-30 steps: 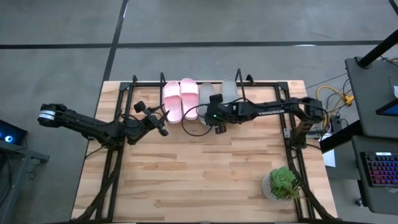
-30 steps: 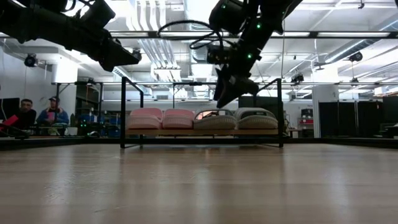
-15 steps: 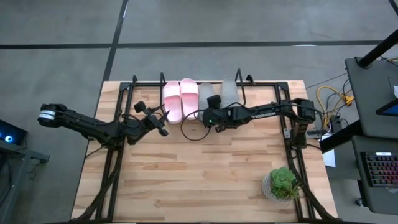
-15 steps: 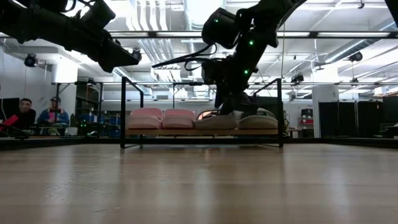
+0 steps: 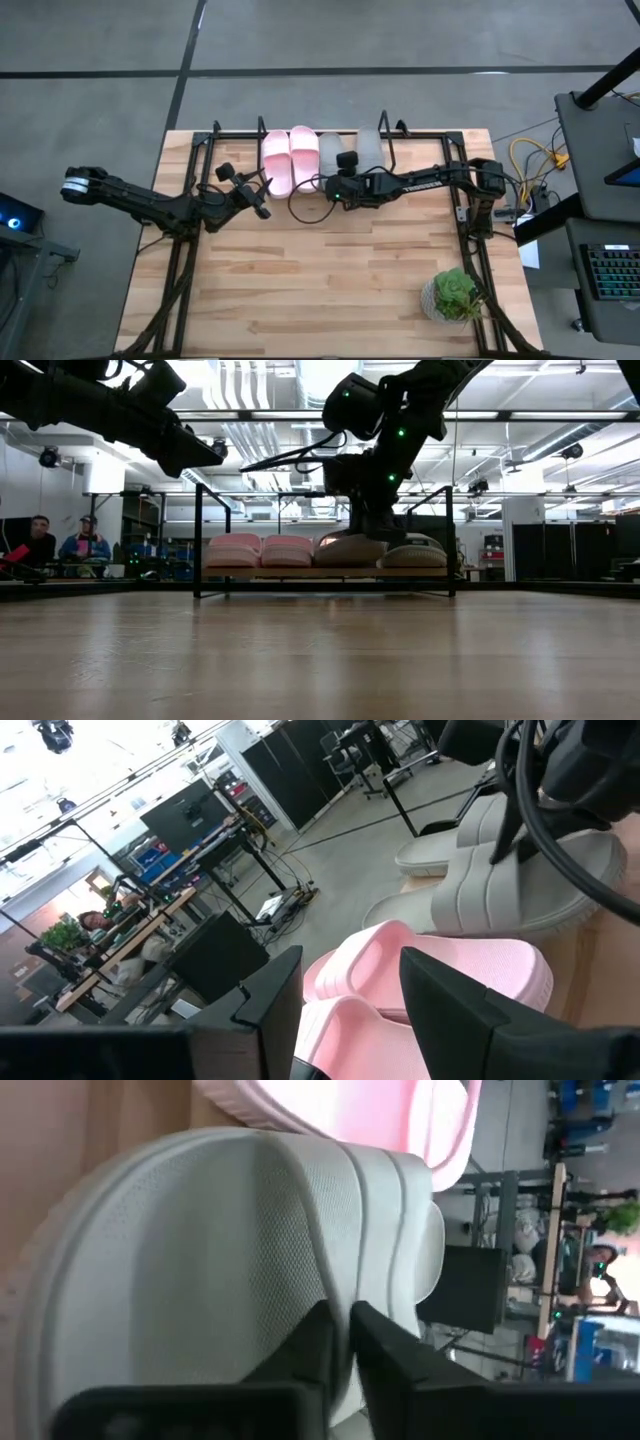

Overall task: Pick and place slides into the shelf
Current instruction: Put the gray slides on the shelf

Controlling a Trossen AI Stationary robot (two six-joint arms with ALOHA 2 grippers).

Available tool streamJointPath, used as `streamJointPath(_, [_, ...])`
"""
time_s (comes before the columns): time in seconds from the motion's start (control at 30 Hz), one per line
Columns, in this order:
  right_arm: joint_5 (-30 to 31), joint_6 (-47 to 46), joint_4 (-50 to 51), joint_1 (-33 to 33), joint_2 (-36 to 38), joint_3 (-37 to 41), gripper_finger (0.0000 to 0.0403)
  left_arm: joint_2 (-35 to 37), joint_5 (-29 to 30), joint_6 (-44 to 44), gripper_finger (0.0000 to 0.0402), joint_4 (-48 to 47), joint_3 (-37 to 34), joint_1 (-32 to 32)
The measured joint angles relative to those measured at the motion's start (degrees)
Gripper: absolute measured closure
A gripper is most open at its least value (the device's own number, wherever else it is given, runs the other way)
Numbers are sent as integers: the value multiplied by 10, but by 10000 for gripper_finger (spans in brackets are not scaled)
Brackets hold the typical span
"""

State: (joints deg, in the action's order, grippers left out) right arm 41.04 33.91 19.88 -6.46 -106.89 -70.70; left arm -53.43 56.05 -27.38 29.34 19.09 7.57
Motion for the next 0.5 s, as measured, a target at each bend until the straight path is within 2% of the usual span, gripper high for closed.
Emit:
streamJointPath(0.03, [2,-9,0,1,0,0,379,0,0,0,249,0,0,0])
streamJointPath(0.1, [22,-25,-4,5,0,0,386,0,0,0,249,-1,0,0])
streamJointPath(0.27, [134,-45,-13,27,0,0,390,0,0,0,249,-4,0,0])
streamJointPath(0.5, [142,-54,-21,41,1,0,390,0,0,0,249,-4,0,0])
